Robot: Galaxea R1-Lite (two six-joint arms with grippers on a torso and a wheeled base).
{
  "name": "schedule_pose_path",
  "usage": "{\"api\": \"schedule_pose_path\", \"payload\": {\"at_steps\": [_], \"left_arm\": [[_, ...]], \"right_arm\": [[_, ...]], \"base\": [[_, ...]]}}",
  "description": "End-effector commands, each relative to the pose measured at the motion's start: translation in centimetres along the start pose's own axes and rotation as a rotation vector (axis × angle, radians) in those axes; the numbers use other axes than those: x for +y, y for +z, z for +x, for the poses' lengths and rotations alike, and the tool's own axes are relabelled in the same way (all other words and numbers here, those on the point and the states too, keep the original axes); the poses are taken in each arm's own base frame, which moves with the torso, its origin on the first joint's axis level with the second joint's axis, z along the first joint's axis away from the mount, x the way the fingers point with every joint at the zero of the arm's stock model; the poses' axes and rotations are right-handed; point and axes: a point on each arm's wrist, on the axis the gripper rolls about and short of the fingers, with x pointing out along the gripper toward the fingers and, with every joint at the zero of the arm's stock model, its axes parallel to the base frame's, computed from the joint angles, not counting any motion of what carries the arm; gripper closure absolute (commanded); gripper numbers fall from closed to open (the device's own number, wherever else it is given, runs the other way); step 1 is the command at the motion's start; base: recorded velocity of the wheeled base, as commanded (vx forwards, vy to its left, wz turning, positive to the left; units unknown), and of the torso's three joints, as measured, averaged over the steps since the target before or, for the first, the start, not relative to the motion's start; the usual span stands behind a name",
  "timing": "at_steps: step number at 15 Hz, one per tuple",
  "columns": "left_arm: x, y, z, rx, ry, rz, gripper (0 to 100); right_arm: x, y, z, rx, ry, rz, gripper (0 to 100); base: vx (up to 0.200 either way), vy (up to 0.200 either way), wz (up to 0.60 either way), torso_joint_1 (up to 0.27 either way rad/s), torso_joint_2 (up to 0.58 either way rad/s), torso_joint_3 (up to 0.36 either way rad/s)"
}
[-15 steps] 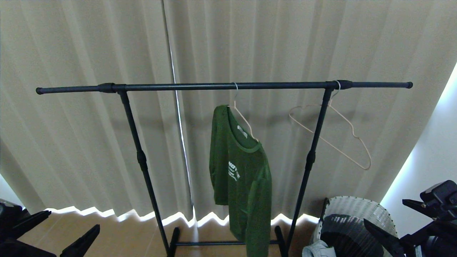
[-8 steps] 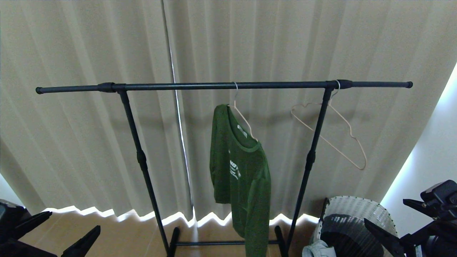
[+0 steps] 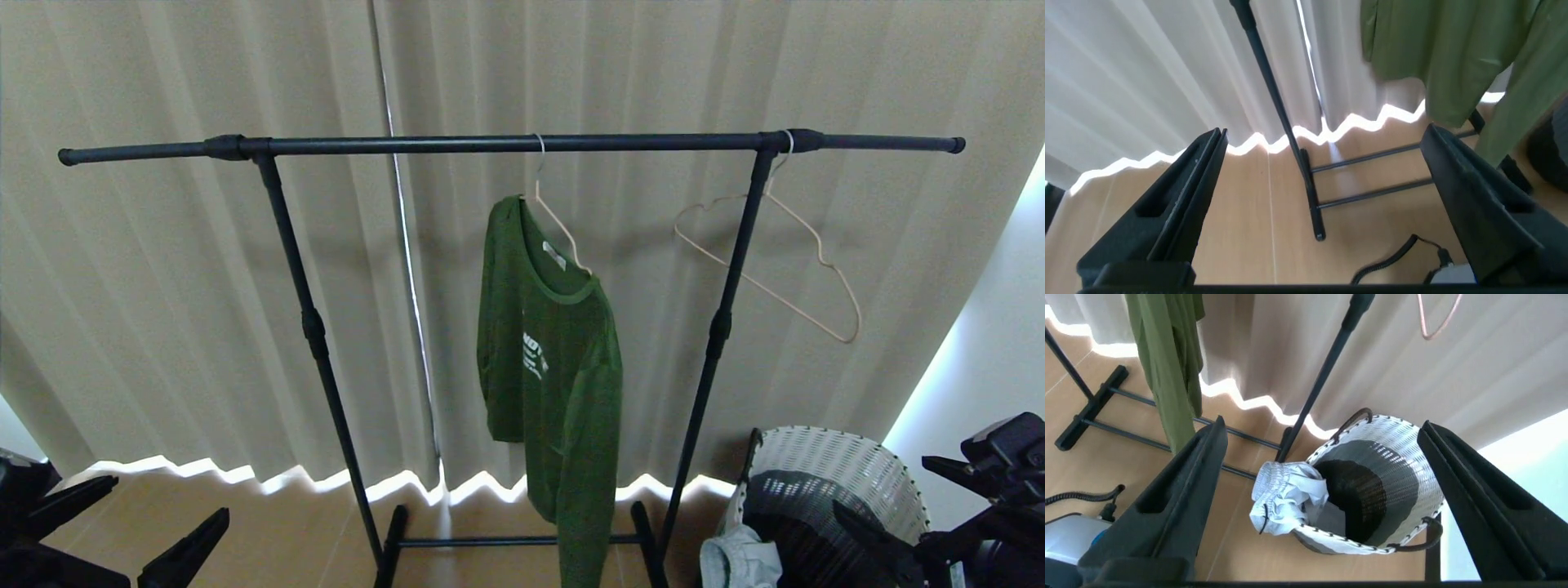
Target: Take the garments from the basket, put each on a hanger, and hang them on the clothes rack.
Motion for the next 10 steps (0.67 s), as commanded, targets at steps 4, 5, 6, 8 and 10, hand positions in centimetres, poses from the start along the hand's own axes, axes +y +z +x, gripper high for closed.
{"api": "schedule_pose_path", "payload": {"at_steps": [4, 5, 6, 8, 10], "left_arm": [[-0.01, 0.00, -0.08, -0.006, -0.004, 0.001, 0], [-0.01, 0.00, -0.11, -0.008, -0.007, 0.001, 0], [-0.01, -0.04, -0.11, -0.006, -0.007, 0.001, 0], [-0.02, -0.04, -0.08, -0.005, -0.008, 0.001, 0], [-0.02, -0.04, -0.08, -0.005, -0.008, 0.001, 0]], "right_arm": [[0.02, -0.02, 0.05, 0.004, 0.003, 0.000, 0], [0.03, -0.06, 0.05, 0.005, 0.003, -0.002, 0], [0.04, -0.15, 0.04, 0.008, 0.003, -0.003, 0], [0.04, -0.15, 0.04, 0.008, 0.003, -0.003, 0], [0.04, -0.15, 0.04, 0.008, 0.002, -0.001, 0]], "base": [[0.000, 0.000, 0.00, -0.187, 0.49, 0.301], [0.000, 0.000, 0.00, -0.173, 0.48, 0.300], [0.000, 0.000, 0.00, -0.173, 0.46, 0.295], [0.000, 0.000, 0.00, -0.156, 0.46, 0.303], [0.000, 0.000, 0.00, -0.139, 0.46, 0.315]]}}
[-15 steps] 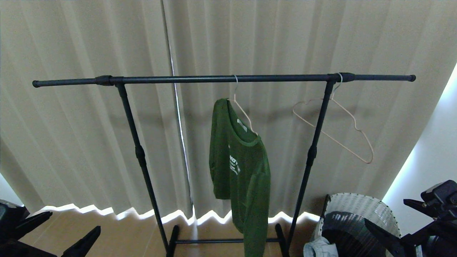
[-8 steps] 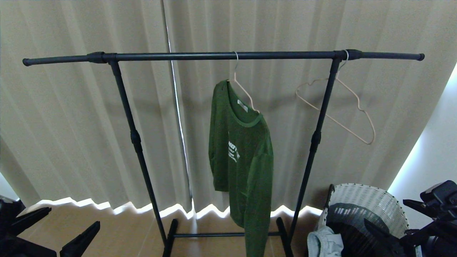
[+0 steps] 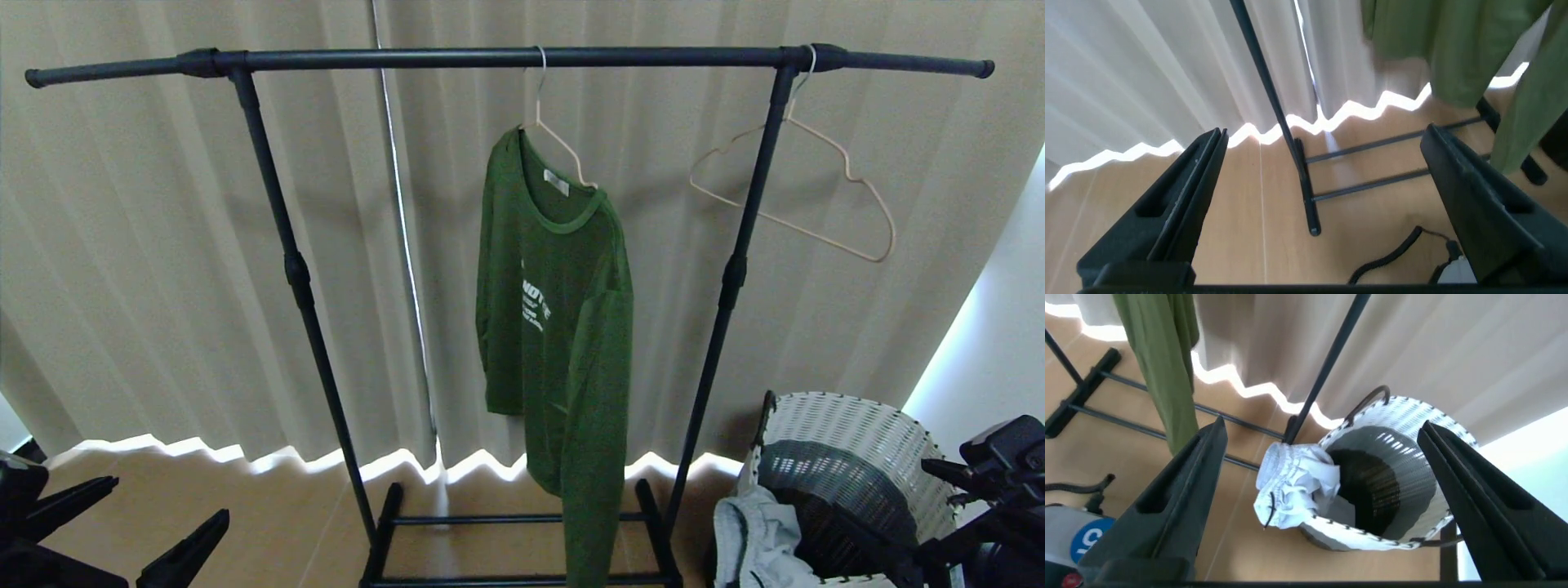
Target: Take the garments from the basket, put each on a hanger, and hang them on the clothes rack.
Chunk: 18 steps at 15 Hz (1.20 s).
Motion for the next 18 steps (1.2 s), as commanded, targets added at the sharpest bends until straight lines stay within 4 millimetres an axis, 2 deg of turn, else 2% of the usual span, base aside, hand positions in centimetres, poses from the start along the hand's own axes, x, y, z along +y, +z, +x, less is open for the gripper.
{"api": "schedule_pose_path", "payload": {"at_steps": [1, 7, 18], "left_arm": [[-0.01, -0.04, 0.00, 0.002, 0.000, 0.000, 0], [-0.01, -0.04, 0.00, 0.002, 0.000, 0.002, 0], [0.04, -0.07, -0.31, -0.015, 0.003, -0.004, 0]], "right_arm": [[0.02, -0.03, 0.04, 0.002, 0.002, -0.002, 0], [-0.04, -0.08, -0.41, -0.023, 0.007, 0.005, 0], [-0.01, -0.14, -0.34, -0.014, 0.007, 0.004, 0]], "base": [[0.000, 0.000, 0.00, -0.119, 0.43, 0.330], [0.000, 0.000, 0.00, -0.076, 0.39, 0.308], [0.000, 0.000, 0.00, -0.005, 0.02, 0.013]]}}
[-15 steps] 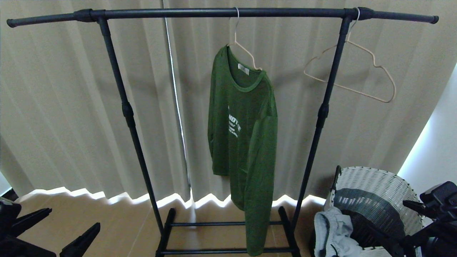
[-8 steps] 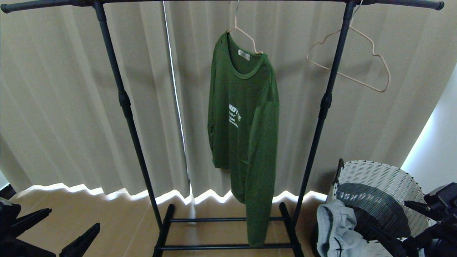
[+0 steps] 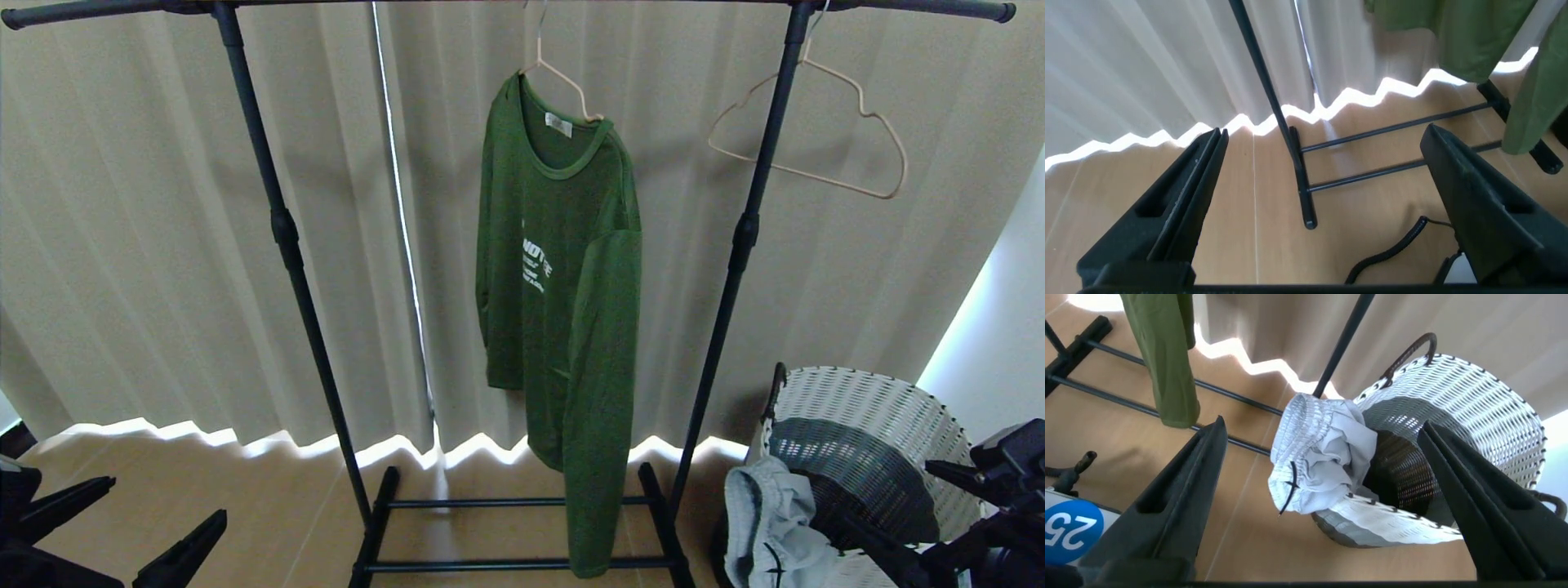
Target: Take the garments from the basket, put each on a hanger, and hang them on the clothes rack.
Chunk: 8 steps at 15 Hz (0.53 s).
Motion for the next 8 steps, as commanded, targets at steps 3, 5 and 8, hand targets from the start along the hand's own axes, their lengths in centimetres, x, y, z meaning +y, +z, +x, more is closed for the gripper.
{"api": "schedule_pose_path", "payload": {"at_steps": [3, 5, 8], "left_arm": [[0.05, 0.17, -0.17, -0.015, 0.003, -0.004, 0], [0.03, 0.04, -0.17, -0.011, 0.002, 0.002, 0], [0.02, 0.03, -0.12, -0.008, 0.000, 0.001, 0]], "right_arm": [[0.02, -0.03, 0.04, 0.004, 0.001, -0.001, 0], [0.03, -0.08, 0.06, 0.007, 0.001, -0.002, 0], [0.02, -0.06, 0.01, 0.004, 0.001, -0.001, 0]], "base": [[0.000, 0.000, 0.00, 0.000, 0.00, 0.000], [0.000, 0.000, 0.00, 0.000, 0.00, 0.000], [0.000, 0.000, 0.00, 0.000, 0.00, 0.000]]}}
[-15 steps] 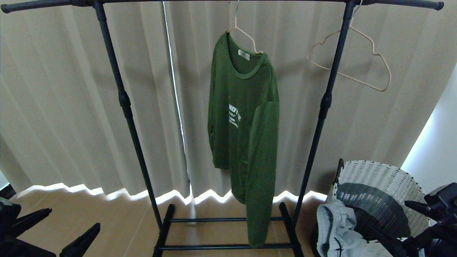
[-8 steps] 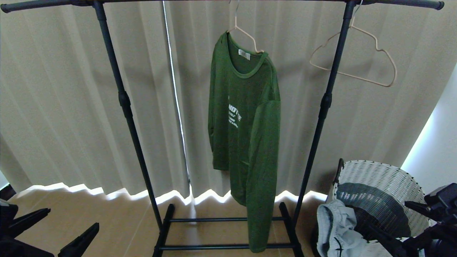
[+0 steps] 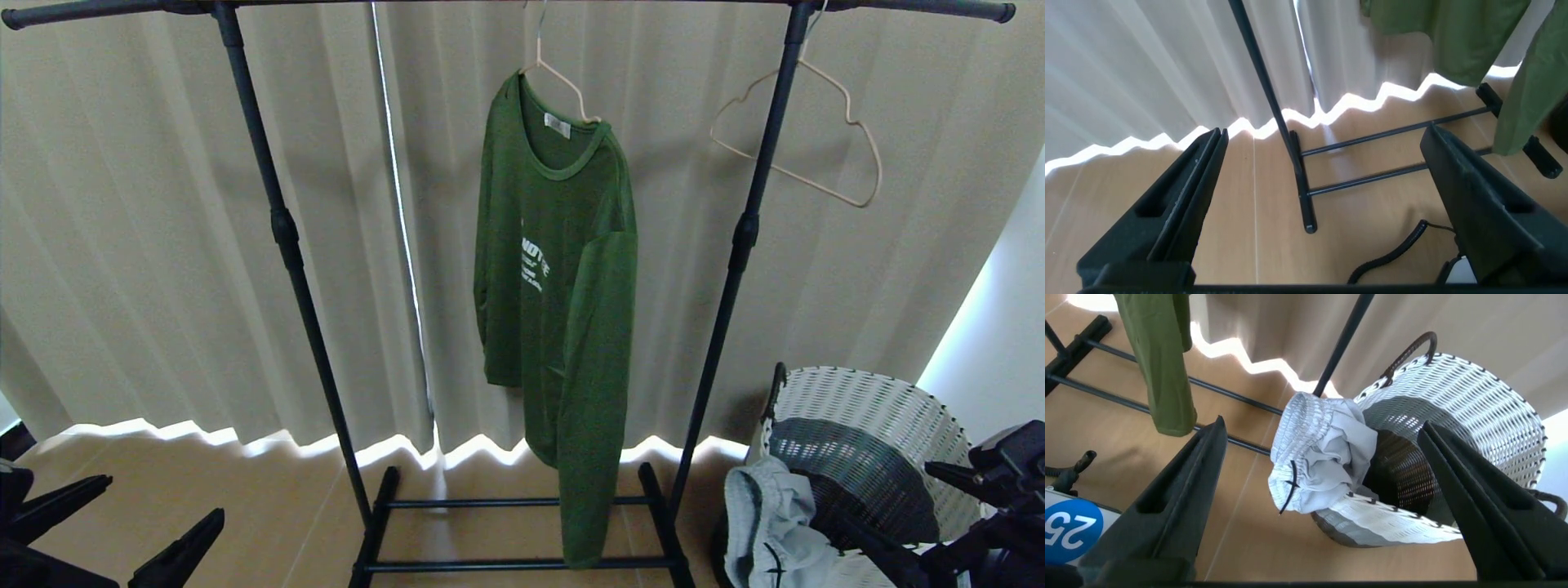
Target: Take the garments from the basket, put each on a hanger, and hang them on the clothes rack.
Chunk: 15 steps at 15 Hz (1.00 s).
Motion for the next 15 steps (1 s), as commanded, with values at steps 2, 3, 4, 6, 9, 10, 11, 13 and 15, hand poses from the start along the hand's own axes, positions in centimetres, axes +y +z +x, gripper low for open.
{"api": "schedule_pose_path", "payload": {"at_steps": [2, 3, 4, 6, 9, 10, 11, 13, 15], "left_arm": [[-0.01, -0.06, 0.04, 0.005, 0.000, 0.001, 0], [-0.01, -0.06, 0.04, 0.005, 0.000, 0.001, 0], [-0.02, -0.06, 0.06, 0.006, -0.001, 0.001, 0], [-0.03, -0.10, 0.06, 0.008, -0.001, 0.001, 0], [-0.04, -0.23, 0.02, 0.009, -0.001, 0.003, 0], [-0.05, -0.27, 0.02, 0.011, -0.001, 0.003, 0], [-0.05, -0.27, 0.02, 0.011, -0.001, 0.003, 0], [-0.04, -0.26, -0.03, 0.008, -0.001, 0.003, 0], [-0.04, -0.22, 0.11, 0.016, 0.001, 0.002, 0]], "right_arm": [[0.01, 0.00, 0.02, 0.001, 0.000, -0.001, 0], [0.00, 0.00, 0.00, 0.000, 0.000, -0.001, 0], [0.00, 0.00, 0.00, 0.000, 0.000, -0.001, 0], [0.00, 0.00, 0.00, 0.000, 0.000, -0.001, 0], [0.00, 0.01, -0.03, -0.002, 0.000, -0.001, 0], [0.00, 0.01, -0.03, -0.002, -0.002, -0.001, 0], [0.00, 0.01, -0.03, -0.002, -0.002, -0.001, 0], [0.00, 0.01, -0.03, -0.002, 0.000, -0.001, 0], [0.00, 0.01, -0.03, -0.002, -0.002, -0.001, 0]], "base": [[0.000, 0.000, 0.00, 0.000, 0.00, 0.000], [0.000, -0.200, 0.00, 0.002, 0.01, 0.002], [0.000, -0.200, 0.00, 0.002, 0.00, -0.002], [0.000, -0.200, 0.00, 0.002, 0.00, -0.007], [0.000, -0.133, 0.00, -0.002, 0.00, 0.003], [0.000, 0.000, 0.00, 0.000, 0.00, 0.000], [0.000, 0.000, 0.00, 0.000, 0.00, 0.000], [0.000, 0.000, 0.00, 0.000, 0.00, 0.000], [0.000, 0.000, 0.00, 0.000, 0.00, 0.000]]}}
